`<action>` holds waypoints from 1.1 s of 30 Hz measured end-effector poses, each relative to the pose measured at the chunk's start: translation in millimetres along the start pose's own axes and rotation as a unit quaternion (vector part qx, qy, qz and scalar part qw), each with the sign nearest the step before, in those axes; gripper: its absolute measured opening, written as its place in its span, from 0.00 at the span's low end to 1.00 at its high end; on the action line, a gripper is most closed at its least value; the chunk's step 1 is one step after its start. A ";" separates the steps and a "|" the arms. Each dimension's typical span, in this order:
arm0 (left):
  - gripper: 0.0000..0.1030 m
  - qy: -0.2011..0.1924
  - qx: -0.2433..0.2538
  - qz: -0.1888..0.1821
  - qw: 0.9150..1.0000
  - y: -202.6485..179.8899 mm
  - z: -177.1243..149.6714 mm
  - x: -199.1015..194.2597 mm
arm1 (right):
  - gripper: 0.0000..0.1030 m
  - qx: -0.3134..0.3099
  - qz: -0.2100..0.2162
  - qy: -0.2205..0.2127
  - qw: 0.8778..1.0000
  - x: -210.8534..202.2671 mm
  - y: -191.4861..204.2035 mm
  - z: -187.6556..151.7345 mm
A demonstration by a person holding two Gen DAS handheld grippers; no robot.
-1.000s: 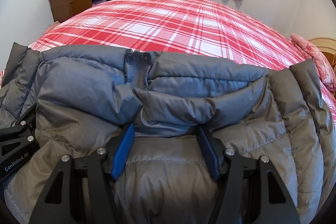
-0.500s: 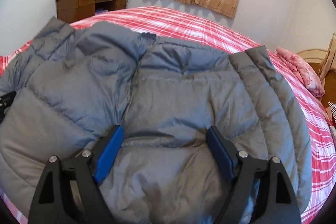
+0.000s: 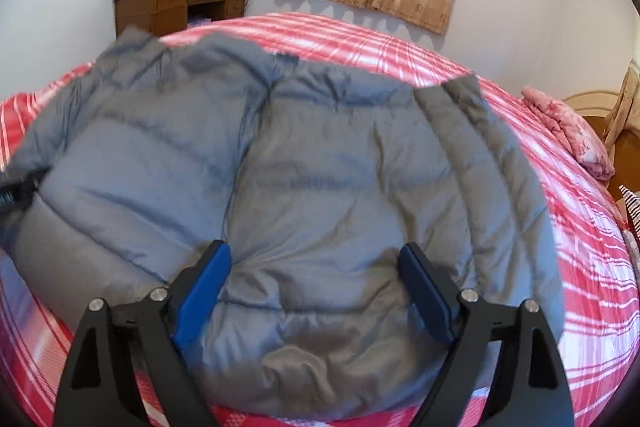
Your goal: Fold large clothes
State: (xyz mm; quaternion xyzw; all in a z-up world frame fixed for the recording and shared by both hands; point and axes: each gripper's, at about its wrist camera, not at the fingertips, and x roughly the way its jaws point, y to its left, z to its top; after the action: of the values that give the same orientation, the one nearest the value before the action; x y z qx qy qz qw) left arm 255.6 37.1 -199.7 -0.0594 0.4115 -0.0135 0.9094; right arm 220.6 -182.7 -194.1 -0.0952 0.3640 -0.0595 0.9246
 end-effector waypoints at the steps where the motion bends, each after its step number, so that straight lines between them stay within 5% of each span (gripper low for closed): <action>1: 0.85 -0.001 -0.006 -0.018 1.000 0.8 -0.4 1.1 | 0.88 -0.003 -0.003 0.002 1.000 2.3 1.6 -0.5; 10: 0.25 0.001 -0.003 -0.097 0.995 -1.2 2.3 -4.3 | 0.90 -0.002 -0.004 0.008 1.000 4.9 -1.1 -1.6; 16: 0.09 -0.007 -0.012 -0.123 0.992 8.7 3.7 -14.6 | 0.90 0.001 0.003 0.007 1.000 6.3 -2.9 0.0; 21: 0.09 -0.014 -0.021 -0.139 0.990 19.3 3.4 -24.9 | 0.90 0.000 0.006 0.004 1.000 4.9 -4.0 -1.0; 24: 0.25 0.001 -0.040 -0.138 0.990 24.9 2.7 -16.5 | 0.90 0.000 0.006 0.004 1.000 5.2 -4.9 -1.0; 25: 0.41 0.007 -0.047 -0.130 0.990 26.8 2.0 -12.8 | 0.90 0.000 0.006 0.004 1.000 5.1 -5.0 -0.8; 27: 0.59 0.003 -0.060 -0.112 0.992 32.6 -1.8 -11.6 | 0.90 0.001 0.007 0.004 1.000 5.2 -5.3 -0.7; 33: 0.69 -0.017 -0.023 -0.104 0.994 16.4 -6.7 -12.0 | 0.90 0.001 0.007 0.001 1.000 5.6 -5.3 -3.0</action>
State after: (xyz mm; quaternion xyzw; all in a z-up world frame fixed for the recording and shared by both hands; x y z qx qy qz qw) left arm 242.3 53.6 -197.1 -0.1234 0.3876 -0.0975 0.9083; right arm 222.5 -189.2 -198.7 -0.0919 0.3657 -0.0533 0.9246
